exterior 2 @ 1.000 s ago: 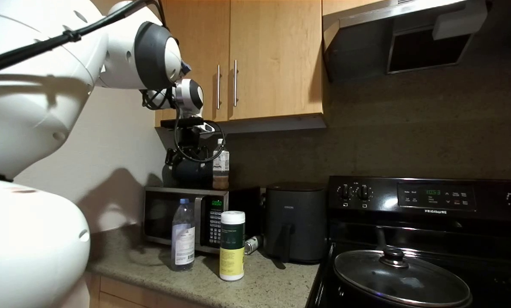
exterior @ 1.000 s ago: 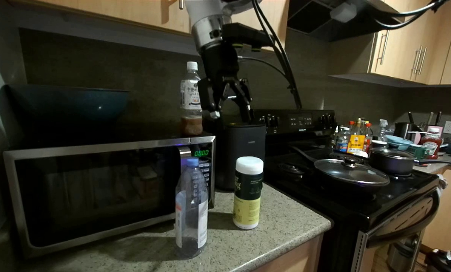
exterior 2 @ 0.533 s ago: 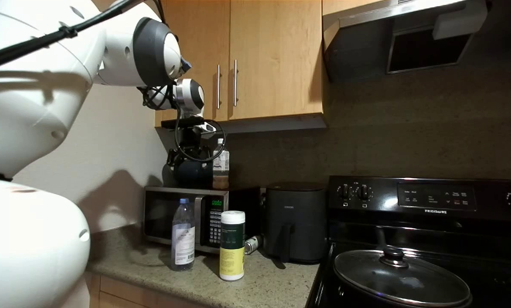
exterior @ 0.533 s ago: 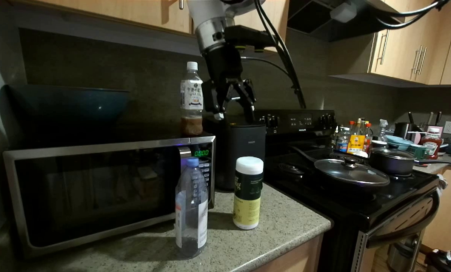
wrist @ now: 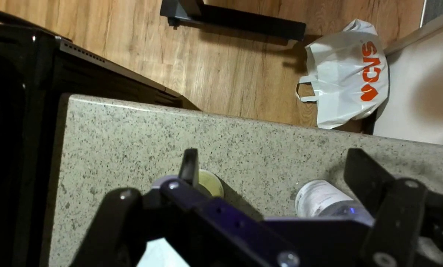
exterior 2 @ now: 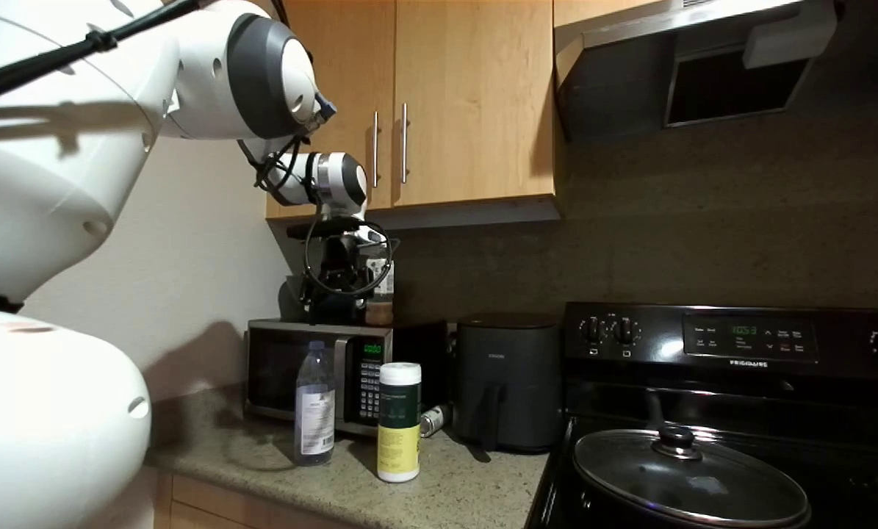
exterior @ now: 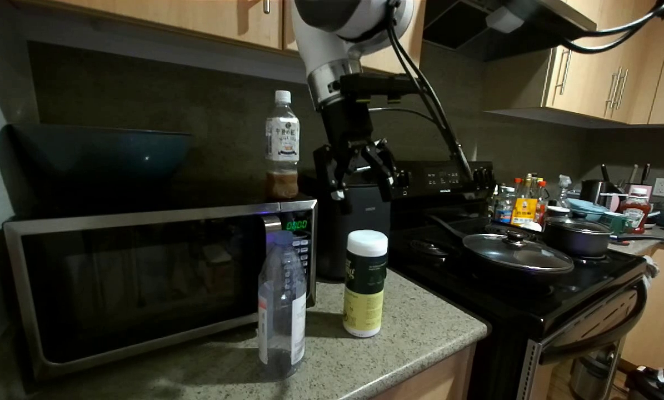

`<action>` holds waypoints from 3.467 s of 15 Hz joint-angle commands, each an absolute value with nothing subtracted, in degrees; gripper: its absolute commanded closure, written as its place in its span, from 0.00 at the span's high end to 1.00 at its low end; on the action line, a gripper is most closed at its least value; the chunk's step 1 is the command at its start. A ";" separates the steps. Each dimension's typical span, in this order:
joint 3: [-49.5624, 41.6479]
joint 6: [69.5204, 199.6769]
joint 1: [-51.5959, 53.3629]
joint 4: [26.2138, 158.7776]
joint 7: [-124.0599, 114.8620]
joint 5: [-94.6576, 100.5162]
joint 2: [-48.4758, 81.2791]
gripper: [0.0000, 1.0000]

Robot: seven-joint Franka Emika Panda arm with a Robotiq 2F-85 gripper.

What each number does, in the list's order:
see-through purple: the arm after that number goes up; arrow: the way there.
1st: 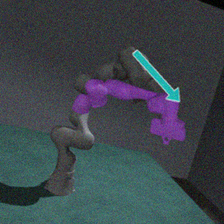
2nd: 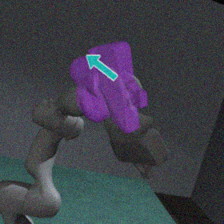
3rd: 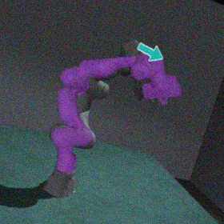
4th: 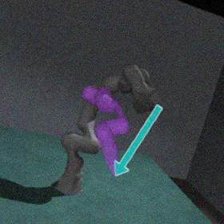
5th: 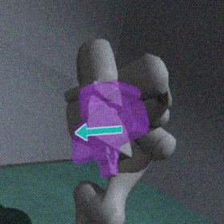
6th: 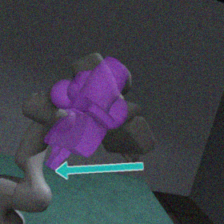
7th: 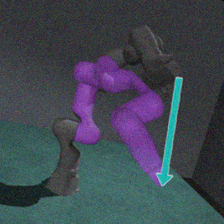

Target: Move the water bottle to the left and move the yellow container to the right

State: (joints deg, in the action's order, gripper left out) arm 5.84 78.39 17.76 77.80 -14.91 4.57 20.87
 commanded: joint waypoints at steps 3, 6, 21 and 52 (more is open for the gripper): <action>5.03 86.19 14.89 91.75 -25.19 0.22 14.62 1.00; 4.22 90.82 14.03 96.70 -32.34 -0.98 12.75 1.00; 4.22 87.70 12.42 88.61 -18.64 4.72 21.46 1.00; 4.69 95.80 9.16 82.12 1.23 6.84 28.27 1.00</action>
State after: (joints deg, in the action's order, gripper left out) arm 3.68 95.36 10.58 83.55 -2.47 8.23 27.26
